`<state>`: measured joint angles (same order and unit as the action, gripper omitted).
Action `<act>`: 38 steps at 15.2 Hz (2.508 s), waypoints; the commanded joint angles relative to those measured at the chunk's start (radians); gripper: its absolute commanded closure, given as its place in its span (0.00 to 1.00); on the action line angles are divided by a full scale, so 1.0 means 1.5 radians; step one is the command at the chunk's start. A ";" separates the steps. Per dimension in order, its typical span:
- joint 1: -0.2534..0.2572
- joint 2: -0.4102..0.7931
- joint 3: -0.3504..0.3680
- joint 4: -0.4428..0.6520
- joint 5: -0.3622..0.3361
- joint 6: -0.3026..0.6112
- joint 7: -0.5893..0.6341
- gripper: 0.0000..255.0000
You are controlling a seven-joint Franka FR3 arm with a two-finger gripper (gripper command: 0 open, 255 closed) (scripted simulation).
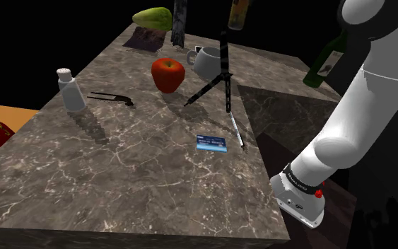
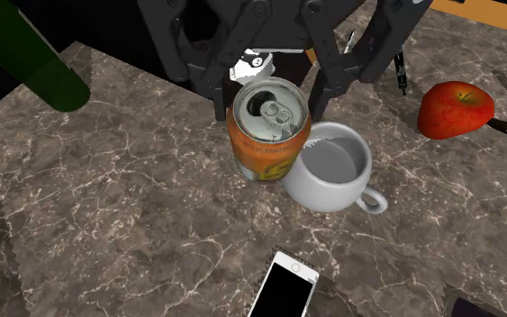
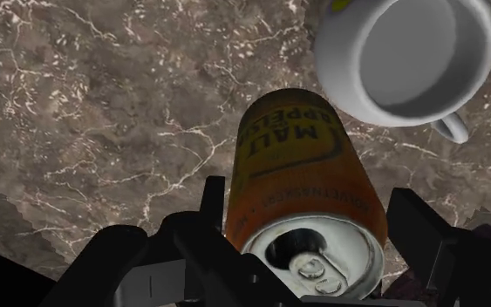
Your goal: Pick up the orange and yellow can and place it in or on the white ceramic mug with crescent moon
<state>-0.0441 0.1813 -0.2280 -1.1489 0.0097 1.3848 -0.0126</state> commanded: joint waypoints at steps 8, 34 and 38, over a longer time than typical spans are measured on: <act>0.092 -0.053 0.060 -0.036 -0.027 -0.020 0.145 1.00; 0.113 -0.142 0.077 -0.330 -0.040 0.185 0.189 1.00; 0.114 -0.141 0.076 -0.330 -0.040 0.185 0.189 0.00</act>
<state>0.1256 -0.0348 -0.1142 -1.6429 -0.0512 1.6636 0.2703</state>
